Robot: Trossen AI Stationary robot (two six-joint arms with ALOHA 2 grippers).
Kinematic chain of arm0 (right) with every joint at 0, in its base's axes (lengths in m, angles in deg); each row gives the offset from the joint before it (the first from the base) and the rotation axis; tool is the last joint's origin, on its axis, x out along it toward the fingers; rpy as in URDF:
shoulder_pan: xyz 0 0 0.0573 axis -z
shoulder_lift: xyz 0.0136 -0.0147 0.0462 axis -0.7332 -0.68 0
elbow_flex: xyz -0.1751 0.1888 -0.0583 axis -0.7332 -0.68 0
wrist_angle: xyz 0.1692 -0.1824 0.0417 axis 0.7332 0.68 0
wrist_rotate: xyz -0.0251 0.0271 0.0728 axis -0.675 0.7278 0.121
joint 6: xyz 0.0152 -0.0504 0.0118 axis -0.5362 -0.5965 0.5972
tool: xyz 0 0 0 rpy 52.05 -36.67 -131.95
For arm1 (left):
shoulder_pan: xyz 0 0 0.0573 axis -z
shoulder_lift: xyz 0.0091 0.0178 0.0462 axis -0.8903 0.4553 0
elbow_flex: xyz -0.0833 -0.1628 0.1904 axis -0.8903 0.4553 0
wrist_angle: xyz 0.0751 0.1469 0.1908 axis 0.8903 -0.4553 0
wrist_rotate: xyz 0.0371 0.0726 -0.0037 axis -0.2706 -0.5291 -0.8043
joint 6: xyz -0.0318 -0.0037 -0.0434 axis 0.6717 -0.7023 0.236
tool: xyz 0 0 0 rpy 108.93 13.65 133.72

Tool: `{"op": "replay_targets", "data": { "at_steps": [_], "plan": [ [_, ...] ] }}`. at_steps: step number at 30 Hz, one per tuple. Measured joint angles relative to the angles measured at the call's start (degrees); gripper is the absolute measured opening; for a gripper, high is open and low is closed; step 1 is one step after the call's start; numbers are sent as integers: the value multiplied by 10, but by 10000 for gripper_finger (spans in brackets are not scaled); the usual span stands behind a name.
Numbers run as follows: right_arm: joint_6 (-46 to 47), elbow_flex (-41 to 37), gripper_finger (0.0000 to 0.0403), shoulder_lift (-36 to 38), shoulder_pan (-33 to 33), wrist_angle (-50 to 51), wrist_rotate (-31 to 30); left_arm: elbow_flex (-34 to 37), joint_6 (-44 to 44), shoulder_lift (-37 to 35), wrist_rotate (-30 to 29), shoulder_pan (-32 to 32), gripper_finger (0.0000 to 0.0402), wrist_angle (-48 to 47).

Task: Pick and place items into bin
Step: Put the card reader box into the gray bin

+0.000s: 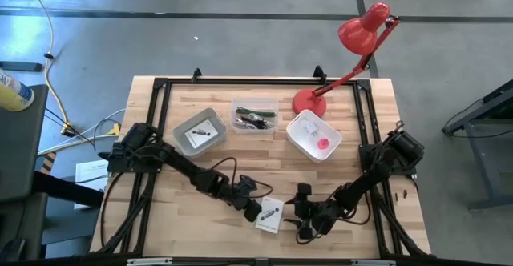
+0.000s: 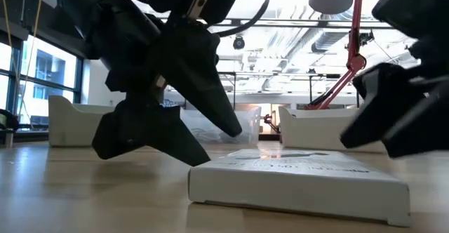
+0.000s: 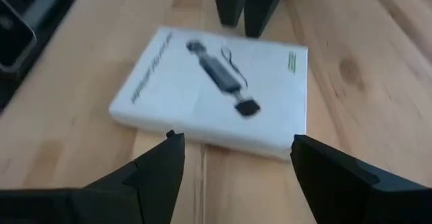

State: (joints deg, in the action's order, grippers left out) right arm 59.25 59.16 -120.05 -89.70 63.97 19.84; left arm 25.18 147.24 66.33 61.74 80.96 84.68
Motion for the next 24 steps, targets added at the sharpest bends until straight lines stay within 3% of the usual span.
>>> {"op": "replay_targets", "data": {
  "at_steps": [24],
  "plan": [
    [24,1,259,-35,18,-65,-10,0,19,-1,-22,0,179,7]
  ]
}}
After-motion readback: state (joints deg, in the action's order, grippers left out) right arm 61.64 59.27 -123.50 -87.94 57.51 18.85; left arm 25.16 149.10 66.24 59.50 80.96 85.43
